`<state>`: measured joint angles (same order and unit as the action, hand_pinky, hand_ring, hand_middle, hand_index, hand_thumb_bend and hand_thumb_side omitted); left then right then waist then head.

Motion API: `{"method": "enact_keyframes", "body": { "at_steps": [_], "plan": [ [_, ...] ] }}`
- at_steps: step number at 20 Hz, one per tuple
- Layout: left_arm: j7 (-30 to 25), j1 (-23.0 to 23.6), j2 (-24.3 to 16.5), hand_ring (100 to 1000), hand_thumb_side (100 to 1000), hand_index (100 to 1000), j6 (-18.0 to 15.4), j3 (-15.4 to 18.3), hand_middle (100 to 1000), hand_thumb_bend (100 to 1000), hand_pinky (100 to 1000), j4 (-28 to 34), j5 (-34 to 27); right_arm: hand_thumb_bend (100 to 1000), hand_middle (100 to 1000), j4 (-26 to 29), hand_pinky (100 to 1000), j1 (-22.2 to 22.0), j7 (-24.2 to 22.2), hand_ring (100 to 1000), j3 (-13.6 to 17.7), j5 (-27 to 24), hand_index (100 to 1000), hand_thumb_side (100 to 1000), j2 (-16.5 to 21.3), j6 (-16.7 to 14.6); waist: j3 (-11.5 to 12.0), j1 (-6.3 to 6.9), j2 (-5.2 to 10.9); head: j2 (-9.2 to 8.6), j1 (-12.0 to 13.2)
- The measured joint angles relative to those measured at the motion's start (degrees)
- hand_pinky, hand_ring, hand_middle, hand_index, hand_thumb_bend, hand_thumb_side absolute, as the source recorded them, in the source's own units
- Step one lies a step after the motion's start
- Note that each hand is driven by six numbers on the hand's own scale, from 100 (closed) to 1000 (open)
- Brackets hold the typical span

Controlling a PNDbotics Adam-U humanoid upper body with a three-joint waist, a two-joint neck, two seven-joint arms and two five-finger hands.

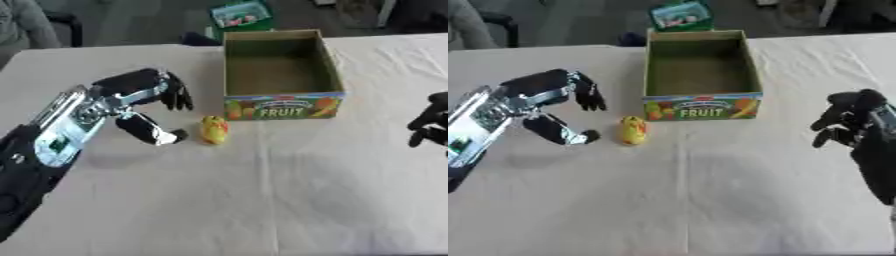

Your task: Pick up objects on the table and place them in the box.

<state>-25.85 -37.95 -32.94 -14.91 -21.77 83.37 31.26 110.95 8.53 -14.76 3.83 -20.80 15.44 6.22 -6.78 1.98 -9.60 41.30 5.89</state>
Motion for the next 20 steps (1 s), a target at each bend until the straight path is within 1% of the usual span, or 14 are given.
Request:
{"method": "enact_keyframes", "body": {
  "at_steps": [5,10,15,16,20],
  "plan": [
    [0.4,-1.8,2.7,569,262,722,-1.3,-0.4,565,425,588,-4.9,3.2,100,505,0.0,416,0.0,-0.1,551,-0.2,0.0,684,662,0.0,0.1,-0.2,-0.05,0.00,0.00,0.1],
    [1.8,-2.8,5.3,599,262,757,-2.5,-0.3,606,430,606,-8.9,6.6,100,505,0.0,416,0.0,-0.1,551,-0.3,0.0,684,663,0.0,0.1,-0.3,-0.20,0.00,0.00,0.2],
    [3.5,-3.4,6.9,602,263,761,-3.4,-0.3,610,431,608,-11.4,8.9,100,505,0.0,416,0.0,-0.2,551,-0.3,0.0,684,664,0.0,0.1,-0.3,-0.21,0.00,-0.01,0.5],
    [3.7,-3.4,7.1,611,256,773,-3.5,-0.3,626,419,614,-11.7,9.2,100,505,0.0,416,0.0,-0.2,551,-0.3,0.0,684,664,0.0,0.1,-0.4,-0.22,0.00,-0.01,0.5],
    [4.6,-4.2,8.5,613,248,776,-3.6,-0.2,631,404,617,-13.2,10.0,100,504,0.0,415,0.0,-0.2,551,-0.4,0.0,684,666,0.0,0.1,-0.7,-0.25,-0.01,-0.02,0.5]
  ]
}}
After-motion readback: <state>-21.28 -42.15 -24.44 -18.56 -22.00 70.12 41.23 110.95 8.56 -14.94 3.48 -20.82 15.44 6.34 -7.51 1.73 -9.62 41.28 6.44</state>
